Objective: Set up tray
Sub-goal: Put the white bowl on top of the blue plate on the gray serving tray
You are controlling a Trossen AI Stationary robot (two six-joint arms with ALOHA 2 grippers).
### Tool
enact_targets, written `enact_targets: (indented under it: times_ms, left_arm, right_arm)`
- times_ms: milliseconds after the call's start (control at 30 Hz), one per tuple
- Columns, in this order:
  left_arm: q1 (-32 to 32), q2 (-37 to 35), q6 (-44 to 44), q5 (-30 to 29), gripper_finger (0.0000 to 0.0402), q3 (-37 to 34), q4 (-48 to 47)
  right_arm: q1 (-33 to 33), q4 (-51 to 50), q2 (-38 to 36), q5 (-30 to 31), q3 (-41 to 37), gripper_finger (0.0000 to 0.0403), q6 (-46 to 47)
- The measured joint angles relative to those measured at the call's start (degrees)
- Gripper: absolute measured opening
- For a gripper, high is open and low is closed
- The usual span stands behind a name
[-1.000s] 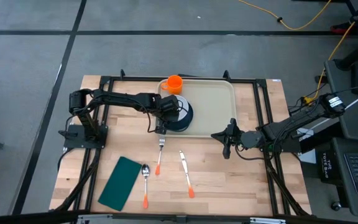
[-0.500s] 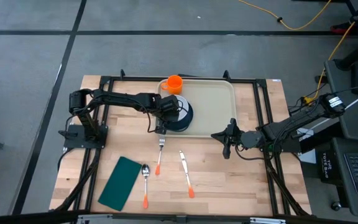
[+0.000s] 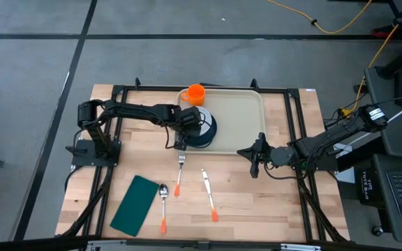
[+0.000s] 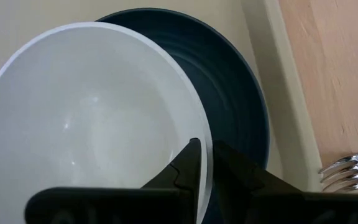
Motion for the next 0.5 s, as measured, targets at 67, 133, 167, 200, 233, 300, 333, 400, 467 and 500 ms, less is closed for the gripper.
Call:
enact_targets:
  times_ms: [67, 133, 167, 200, 233, 300, 333, 400, 467, 500]
  left_arm:
    - [0.00, 0.00, 0.18, 0.00, 0.0034, 0.00, 0.44]
    - [-0.02, 0.00, 0.49, 0.00, 0.0034, 0.02, 0.73]
    - [-0.02, 0.00, 0.22, 0.00, 0.0034, 0.02, 0.70]
    - [-0.02, 0.00, -0.30, 0.00, 0.0034, 0.02, 0.69]
    - [-0.02, 0.00, -0.46, 0.00, 0.0034, 0.02, 0.71]
    - [-0.02, 0.00, -0.44, 0.00, 0.0034, 0.02, 0.71]
    - [-0.02, 0.00, -0.44, 0.00, 0.0034, 0.02, 0.71]
    - [-0.02, 0.00, -0.44, 0.00, 0.0034, 0.02, 0.71]
    - [-0.02, 0.00, -0.44, 0.00, 0.0034, 0.02, 0.74]
    - [-0.02, 0.00, -0.44, 0.00, 0.0034, 0.02, 0.80]
  right_arm:
    - [0.01, 0.00, 0.00, 0.00, 0.00, 0.0006, 0.00]
    - [0.01, 0.00, 0.00, 0.00, 0.00, 0.0006, 0.01]
    - [0.00, 0.00, 0.00, 0.00, 0.00, 0.0006, 0.05]
    - [0.02, 0.00, 0.00, 0.00, 0.00, 0.0006, 0.05]
    - [0.02, 0.00, 0.00, 0.00, 0.00, 0.0006, 0.05]
    - [0.02, 0.00, 0.00, 0.00, 0.00, 0.0006, 0.08]
    - [0.00, 0.00, 0.00, 0.00, 0.00, 0.0006, 0.10]
    - [0.02, 0.00, 0.00, -0.02, 0.00, 0.0006, 0.12]
    - [0.00, 0.00, 0.00, -0.02, 0.00, 0.0006, 0.12]
    - [0.00, 0.00, 0.00, -0.02, 0.00, 0.0006, 0.12]
